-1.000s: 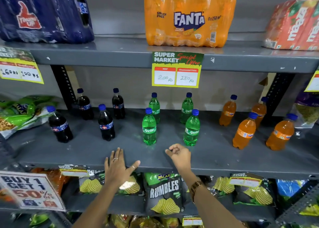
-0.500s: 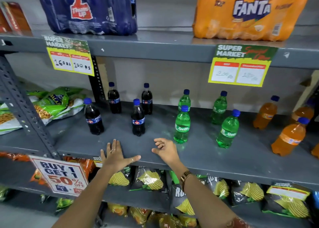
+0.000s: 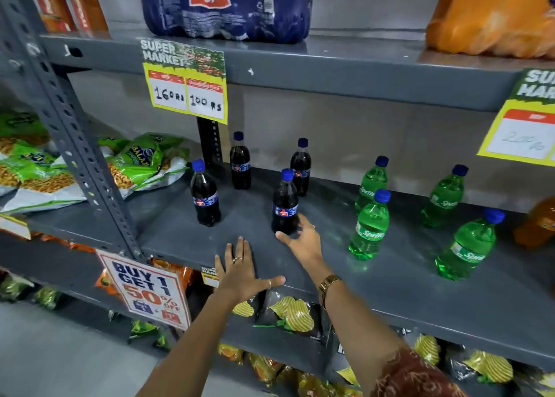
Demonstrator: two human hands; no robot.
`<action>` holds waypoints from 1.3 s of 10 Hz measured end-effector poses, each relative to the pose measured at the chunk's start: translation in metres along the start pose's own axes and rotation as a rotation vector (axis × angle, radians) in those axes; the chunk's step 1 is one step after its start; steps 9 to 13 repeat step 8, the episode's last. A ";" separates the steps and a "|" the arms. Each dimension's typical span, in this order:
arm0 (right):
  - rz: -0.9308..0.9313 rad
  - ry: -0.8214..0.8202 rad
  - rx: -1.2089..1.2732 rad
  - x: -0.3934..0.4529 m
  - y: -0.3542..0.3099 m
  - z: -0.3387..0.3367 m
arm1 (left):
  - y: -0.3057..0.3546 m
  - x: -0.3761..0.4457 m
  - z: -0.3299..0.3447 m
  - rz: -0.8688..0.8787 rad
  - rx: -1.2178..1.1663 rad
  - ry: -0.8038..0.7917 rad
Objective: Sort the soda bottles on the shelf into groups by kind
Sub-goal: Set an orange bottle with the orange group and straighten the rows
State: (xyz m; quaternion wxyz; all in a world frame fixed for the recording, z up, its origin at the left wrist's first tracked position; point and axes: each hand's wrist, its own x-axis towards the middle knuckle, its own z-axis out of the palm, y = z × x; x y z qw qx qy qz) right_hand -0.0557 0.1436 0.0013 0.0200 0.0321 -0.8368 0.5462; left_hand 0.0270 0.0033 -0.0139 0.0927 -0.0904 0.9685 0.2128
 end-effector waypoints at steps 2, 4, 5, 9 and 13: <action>-0.038 -0.016 -0.008 -0.003 -0.002 0.001 | -0.001 0.002 0.001 -0.003 0.010 -0.010; -0.057 -0.037 -0.042 -0.009 -0.003 -0.001 | 0.000 0.001 0.001 0.002 0.011 -0.002; -0.064 -0.030 -0.039 -0.012 -0.003 -0.001 | 0.000 0.000 0.000 0.013 0.011 0.002; -0.014 -0.034 0.033 -0.016 -0.005 -0.001 | 0.001 -0.004 -0.003 0.023 -0.011 0.013; -0.014 -0.034 0.033 -0.016 -0.005 -0.001 | 0.001 -0.004 -0.003 0.023 -0.011 0.013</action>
